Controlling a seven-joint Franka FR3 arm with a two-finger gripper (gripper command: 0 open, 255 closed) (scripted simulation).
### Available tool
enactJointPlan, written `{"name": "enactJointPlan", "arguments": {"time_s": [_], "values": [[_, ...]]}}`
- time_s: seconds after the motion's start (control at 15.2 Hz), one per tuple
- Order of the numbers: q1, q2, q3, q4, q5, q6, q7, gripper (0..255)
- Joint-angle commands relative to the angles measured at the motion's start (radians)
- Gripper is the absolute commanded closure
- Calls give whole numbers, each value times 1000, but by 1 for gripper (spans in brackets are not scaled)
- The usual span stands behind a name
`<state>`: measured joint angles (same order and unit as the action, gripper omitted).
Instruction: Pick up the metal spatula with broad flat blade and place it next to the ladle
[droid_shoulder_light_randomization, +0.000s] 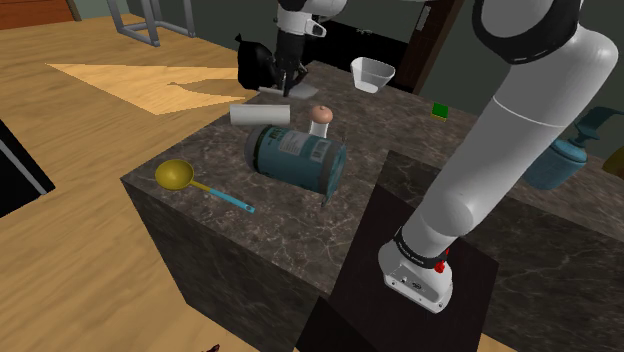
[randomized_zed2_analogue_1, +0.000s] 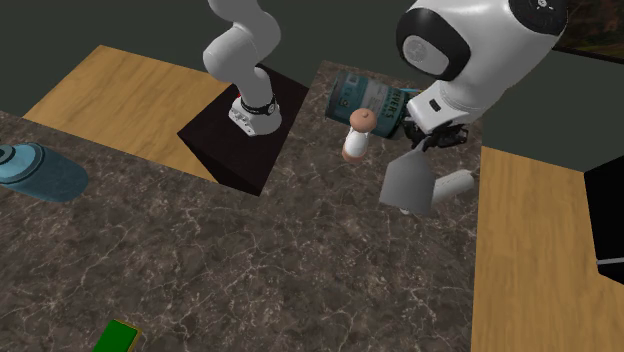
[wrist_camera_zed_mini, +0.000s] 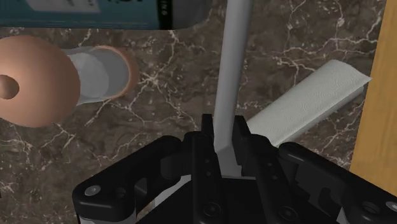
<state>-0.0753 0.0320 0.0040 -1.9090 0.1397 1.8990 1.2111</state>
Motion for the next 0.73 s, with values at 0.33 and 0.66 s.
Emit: {"name": "enactJointPlan", "arguments": {"time_s": [0.33,0.66], "values": [[80,110,68,133,-6,-3,152,255],[142,207,108,262,-23,-21,260,255]]}}
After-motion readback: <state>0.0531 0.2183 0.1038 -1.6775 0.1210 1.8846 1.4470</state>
